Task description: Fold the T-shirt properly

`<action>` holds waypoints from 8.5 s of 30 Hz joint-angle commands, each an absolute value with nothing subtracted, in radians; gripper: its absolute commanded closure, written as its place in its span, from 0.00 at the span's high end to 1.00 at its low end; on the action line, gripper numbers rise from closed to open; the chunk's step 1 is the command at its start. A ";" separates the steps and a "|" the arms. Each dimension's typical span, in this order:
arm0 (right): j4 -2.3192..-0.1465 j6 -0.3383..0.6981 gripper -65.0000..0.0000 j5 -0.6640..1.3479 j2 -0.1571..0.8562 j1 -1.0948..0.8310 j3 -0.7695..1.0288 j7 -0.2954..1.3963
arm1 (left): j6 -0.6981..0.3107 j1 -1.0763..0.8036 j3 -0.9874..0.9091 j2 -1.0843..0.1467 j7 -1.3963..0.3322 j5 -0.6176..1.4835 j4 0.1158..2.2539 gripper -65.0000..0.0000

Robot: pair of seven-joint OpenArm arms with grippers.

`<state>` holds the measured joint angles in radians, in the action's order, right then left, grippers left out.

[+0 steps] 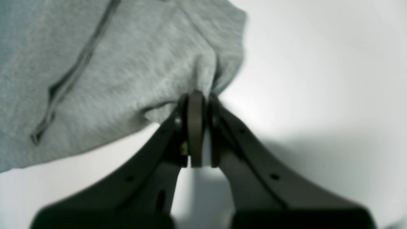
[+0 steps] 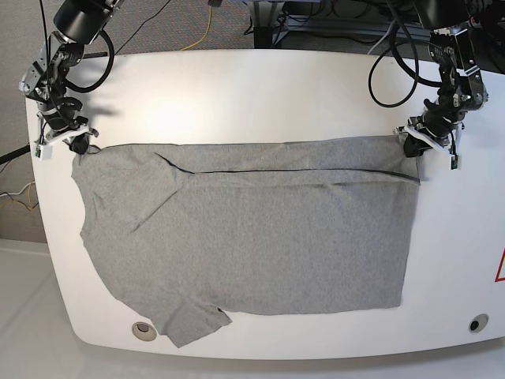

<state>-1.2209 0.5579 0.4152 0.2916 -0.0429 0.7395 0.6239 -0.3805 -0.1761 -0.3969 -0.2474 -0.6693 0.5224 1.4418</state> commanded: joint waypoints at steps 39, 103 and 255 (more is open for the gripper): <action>-1.683 0.586 0.00 0.520 0.188 -0.523 0.870 0.726 | -0.397 -0.557 -0.469 -0.293 -0.639 0.511 1.689 0.00; -1.799 0.615 0.53 0.451 0.170 -0.525 0.928 0.762 | -0.399 -0.559 -0.552 -0.285 -0.738 0.486 1.758 0.49; -0.615 0.556 0.55 0.062 0.328 0.601 0.350 0.317 | -0.443 0.519 -0.238 -0.348 -0.364 0.395 0.629 0.50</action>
<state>-0.5789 0.5571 0.0410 0.3080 0.5858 0.3553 0.3260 -0.4351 0.4953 -0.2409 -0.3538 -0.3958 0.4046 0.6270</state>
